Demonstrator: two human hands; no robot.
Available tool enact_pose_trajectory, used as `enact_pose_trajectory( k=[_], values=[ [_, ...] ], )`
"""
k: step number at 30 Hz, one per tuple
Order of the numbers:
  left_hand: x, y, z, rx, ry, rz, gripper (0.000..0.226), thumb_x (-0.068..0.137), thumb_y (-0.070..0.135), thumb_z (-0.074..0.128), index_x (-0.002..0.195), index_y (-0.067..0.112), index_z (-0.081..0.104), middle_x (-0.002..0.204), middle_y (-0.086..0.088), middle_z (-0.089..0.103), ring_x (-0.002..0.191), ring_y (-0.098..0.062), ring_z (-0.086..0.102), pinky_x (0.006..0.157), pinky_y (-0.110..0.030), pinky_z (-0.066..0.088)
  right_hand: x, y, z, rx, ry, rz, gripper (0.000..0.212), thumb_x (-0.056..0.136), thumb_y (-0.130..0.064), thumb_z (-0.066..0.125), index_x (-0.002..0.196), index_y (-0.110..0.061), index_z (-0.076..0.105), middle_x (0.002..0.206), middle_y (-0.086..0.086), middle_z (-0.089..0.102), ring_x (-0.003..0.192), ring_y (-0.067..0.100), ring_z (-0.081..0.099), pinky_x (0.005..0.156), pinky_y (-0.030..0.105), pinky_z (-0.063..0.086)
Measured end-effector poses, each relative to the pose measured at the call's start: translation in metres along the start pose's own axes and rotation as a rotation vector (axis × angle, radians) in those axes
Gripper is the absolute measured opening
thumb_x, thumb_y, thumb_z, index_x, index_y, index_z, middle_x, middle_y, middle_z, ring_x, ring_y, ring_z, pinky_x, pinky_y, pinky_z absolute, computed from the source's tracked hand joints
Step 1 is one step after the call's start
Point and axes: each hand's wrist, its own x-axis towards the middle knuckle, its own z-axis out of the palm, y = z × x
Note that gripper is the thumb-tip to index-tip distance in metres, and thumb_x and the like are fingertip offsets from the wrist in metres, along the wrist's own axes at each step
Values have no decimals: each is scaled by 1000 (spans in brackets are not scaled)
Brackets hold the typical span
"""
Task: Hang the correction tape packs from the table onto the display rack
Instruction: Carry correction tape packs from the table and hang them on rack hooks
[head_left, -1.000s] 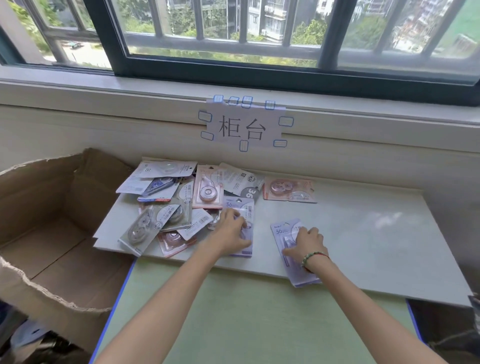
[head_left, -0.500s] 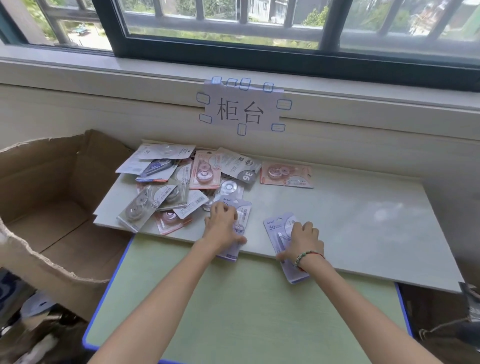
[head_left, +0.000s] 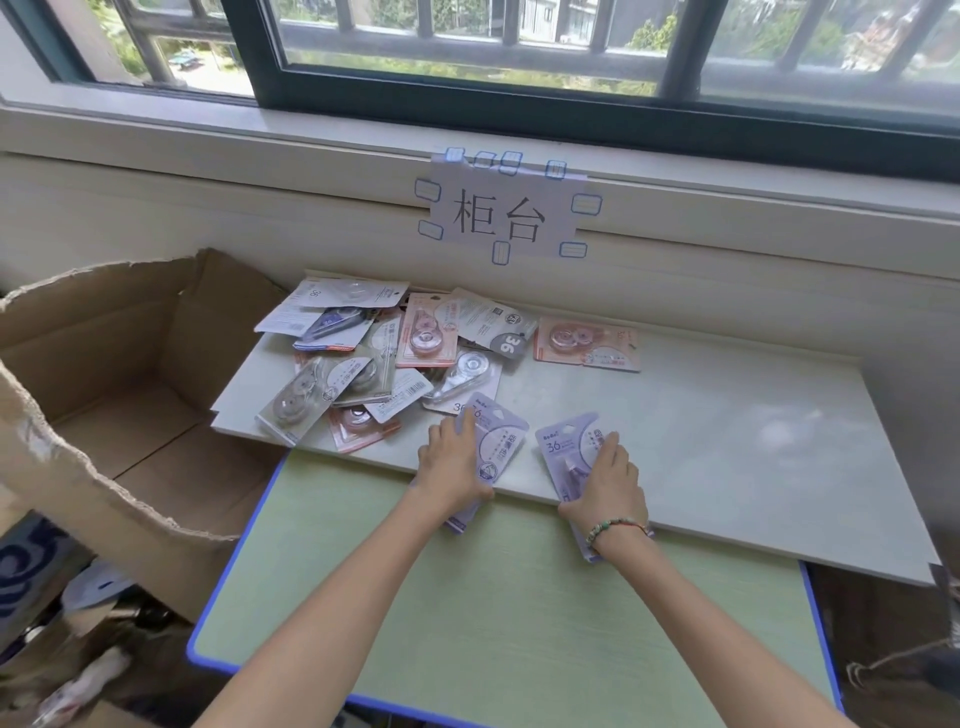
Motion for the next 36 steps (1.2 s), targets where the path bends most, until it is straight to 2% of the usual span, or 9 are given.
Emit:
enact_pose_trajectory(
  k=[4, 7, 10, 16, 19, 24, 27, 31, 36],
  values=[
    [-5, 1, -2, -77, 36, -48, 117, 74, 33, 78, 152, 6, -6, 150, -10, 20, 129, -35, 30, 102, -50, 37, -6, 0, -1, 36, 8, 20, 110, 78, -30, 72, 149, 0, -7, 151, 11, 16, 136, 28, 26, 107, 35, 33],
    [-5, 0, -7, -225, 95, -38, 110, 72, 34, 77, 151, 6, 6, 148, -13, 20, 129, -37, 31, 103, -51, 37, -12, 0, -5, 123, 33, 41, 108, 76, -27, 73, 149, 0, -2, 148, 13, 19, 133, 30, 28, 107, 36, 33],
    [-5, 1, -11, -328, 121, -43, 98, 67, 33, 79, 143, 4, 24, 136, -17, 31, 129, -34, 32, 106, -43, 36, -22, -2, -11, 212, 118, 79, 96, 74, -26, 72, 145, -3, 12, 137, 14, 25, 123, 33, 34, 99, 36, 37],
    [-26, 10, -24, -377, 152, 67, 83, 67, 39, 78, 130, 7, 34, 125, -11, 38, 120, -29, 41, 97, -41, 41, -58, -5, -29, 274, 279, 178, 86, 69, -28, 77, 134, -1, 27, 131, 15, 32, 120, 32, 37, 97, 33, 34],
    [-49, 8, -29, -434, 173, 156, 85, 67, 41, 79, 130, 9, 32, 122, -10, 37, 118, -31, 45, 96, -44, 44, -94, -9, -31, 315, 406, 229, 91, 66, -30, 81, 135, -1, 29, 129, 16, 35, 121, 32, 38, 98, 36, 35],
    [-98, 9, -37, -418, 138, 313, 95, 67, 50, 79, 139, 11, 29, 128, -11, 45, 119, -30, 49, 96, -45, 46, -172, -8, -28, 393, 522, 389, 100, 71, -32, 79, 144, -3, 18, 135, 18, 35, 125, 35, 38, 97, 41, 38],
    [-134, 21, -38, -415, 99, 419, 90, 66, 46, 79, 135, 12, 32, 124, -12, 48, 117, -30, 50, 95, -44, 46, -225, 2, -32, 396, 615, 485, 104, 70, -33, 79, 146, -2, 14, 136, 20, 35, 125, 36, 39, 97, 42, 38],
    [-185, 57, -29, -414, 24, 566, 91, 66, 46, 80, 135, 12, 33, 123, -11, 48, 115, -30, 51, 94, -41, 46, -303, 30, -40, 385, 704, 644, 107, 70, -35, 79, 146, 0, 13, 138, 22, 33, 125, 38, 39, 98, 42, 38],
    [-265, 118, 1, -403, -90, 775, 94, 71, 48, 78, 142, 9, 29, 131, -11, 45, 118, -30, 52, 91, -38, 44, -409, 78, -43, 372, 860, 862, 103, 66, -37, 82, 141, 1, 21, 127, 22, 43, 117, 39, 46, 94, 42, 40]
  ],
)
